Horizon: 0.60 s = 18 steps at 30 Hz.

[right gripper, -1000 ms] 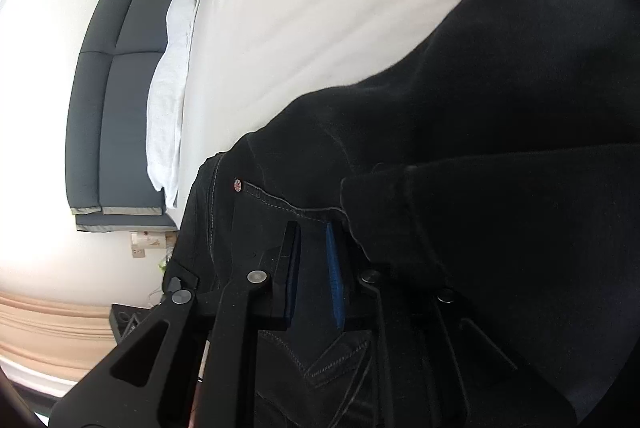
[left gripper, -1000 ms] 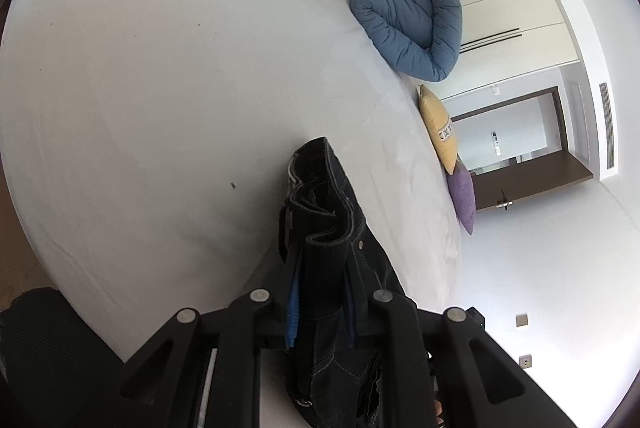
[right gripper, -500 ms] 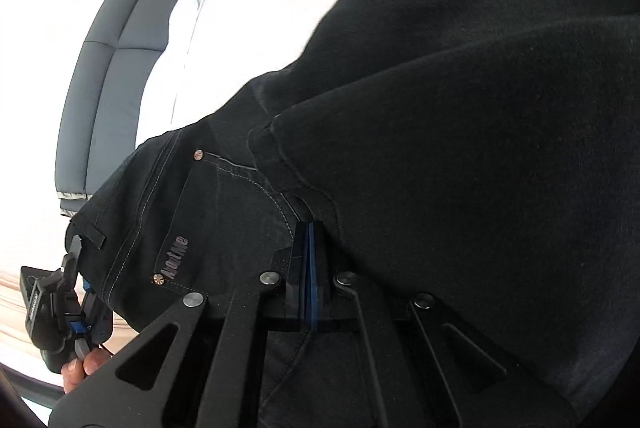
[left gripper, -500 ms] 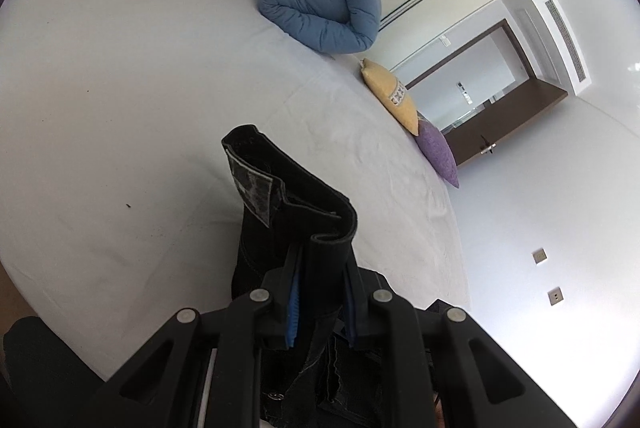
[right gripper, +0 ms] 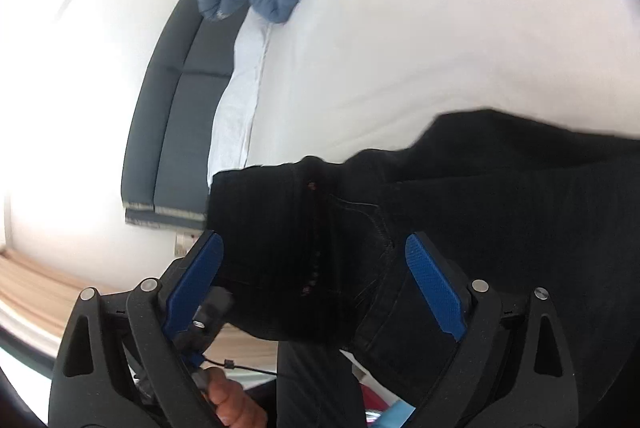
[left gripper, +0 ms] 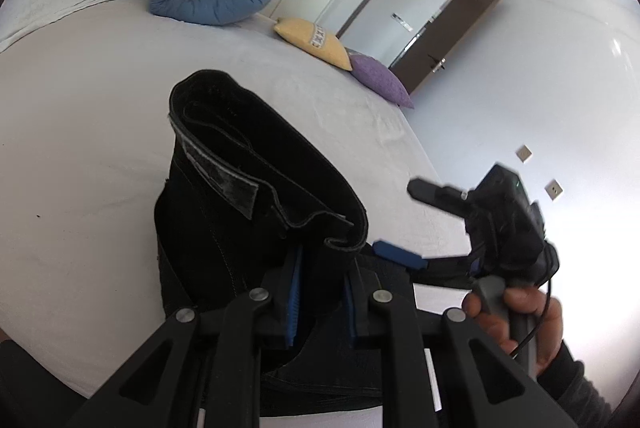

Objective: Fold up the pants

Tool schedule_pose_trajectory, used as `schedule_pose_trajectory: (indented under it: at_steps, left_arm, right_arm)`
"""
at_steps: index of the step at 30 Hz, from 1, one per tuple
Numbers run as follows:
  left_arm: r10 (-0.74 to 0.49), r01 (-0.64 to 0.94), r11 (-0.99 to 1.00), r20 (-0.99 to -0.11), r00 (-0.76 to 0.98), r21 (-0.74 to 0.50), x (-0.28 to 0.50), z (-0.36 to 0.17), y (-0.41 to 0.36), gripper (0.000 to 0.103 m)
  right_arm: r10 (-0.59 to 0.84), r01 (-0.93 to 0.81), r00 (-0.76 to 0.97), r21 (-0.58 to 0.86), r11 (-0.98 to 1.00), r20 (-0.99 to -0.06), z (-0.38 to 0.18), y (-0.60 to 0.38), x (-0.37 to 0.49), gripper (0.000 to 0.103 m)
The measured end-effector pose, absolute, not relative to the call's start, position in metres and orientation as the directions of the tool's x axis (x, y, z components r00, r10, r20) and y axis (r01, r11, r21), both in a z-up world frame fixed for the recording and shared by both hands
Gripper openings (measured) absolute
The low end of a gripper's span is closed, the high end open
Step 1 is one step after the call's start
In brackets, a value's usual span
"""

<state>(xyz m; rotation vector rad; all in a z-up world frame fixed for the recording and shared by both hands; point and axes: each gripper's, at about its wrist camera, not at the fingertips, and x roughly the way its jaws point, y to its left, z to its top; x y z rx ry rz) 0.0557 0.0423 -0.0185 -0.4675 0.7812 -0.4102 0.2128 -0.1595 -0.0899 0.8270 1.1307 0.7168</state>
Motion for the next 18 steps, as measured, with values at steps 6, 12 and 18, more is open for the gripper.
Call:
schedule_pose_trajectory:
  at_steps: [6,12,18]
  left_arm:
    - [-0.505,0.266,0.857,-0.616,0.604,-0.442,0.045,-0.023,0.005,0.018]
    - [-0.471,0.337,0.882,-0.661,0.585,-0.331,0.039,-0.025,-0.02,0.018]
    - [-0.478,0.444,0.862,-0.686,0.548,-0.247,0.03,-0.027,-0.064,0.018]
  right_arm:
    - [0.725,-0.253,0.212,0.68,0.689,-0.656,-0.045,-0.135,0.225,0.094]
    - [0.723,-0.224,0.191,0.688,0.691,-0.664,-0.045,-0.142,0.21,0.094]
    - [0.729,-0.19,0.184,0.704,0.685,-0.66,-0.057,-0.158,0.201,0.094]
